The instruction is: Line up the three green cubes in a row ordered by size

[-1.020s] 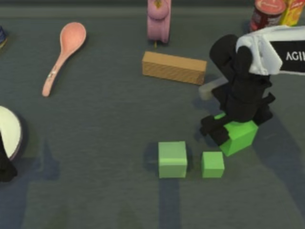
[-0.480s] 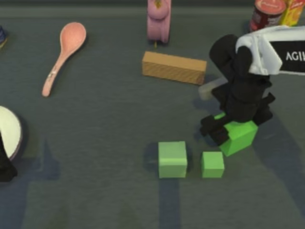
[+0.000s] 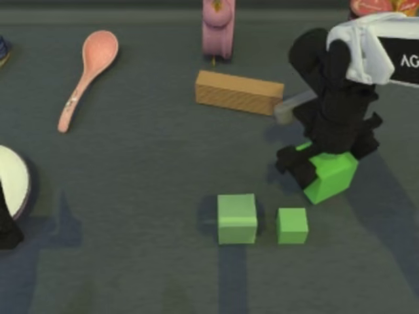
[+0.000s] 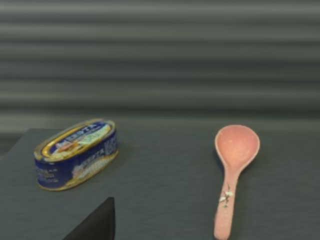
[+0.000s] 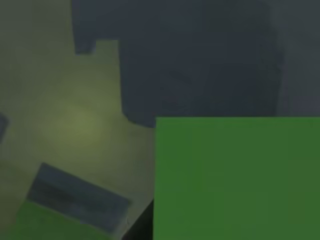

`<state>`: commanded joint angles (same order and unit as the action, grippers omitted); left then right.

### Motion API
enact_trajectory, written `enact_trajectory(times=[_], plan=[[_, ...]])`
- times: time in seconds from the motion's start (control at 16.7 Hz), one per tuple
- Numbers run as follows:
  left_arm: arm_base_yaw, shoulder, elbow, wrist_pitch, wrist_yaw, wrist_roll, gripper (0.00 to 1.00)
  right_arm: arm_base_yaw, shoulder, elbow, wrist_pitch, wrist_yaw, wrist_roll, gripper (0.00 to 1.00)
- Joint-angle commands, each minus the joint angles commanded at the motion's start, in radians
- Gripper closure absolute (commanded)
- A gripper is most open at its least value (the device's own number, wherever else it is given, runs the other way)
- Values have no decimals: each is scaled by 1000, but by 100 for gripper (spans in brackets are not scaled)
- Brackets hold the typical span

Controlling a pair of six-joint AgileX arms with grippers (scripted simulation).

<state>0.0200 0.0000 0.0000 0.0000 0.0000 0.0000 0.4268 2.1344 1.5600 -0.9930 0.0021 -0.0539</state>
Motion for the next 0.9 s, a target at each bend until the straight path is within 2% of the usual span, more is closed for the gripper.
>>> enact_trajectory(times=[0.24, 0.6, 0.9], plan=[[0, 0, 0, 0, 0, 0, 0, 3, -49, 73, -118, -1, -1, 100], [0, 0, 0, 0, 0, 0, 0, 7, -39, 86, -127, -1, 14, 100], [0, 0, 0, 0, 0, 0, 0, 122, 88, 297, -232, 3, 220, 100]])
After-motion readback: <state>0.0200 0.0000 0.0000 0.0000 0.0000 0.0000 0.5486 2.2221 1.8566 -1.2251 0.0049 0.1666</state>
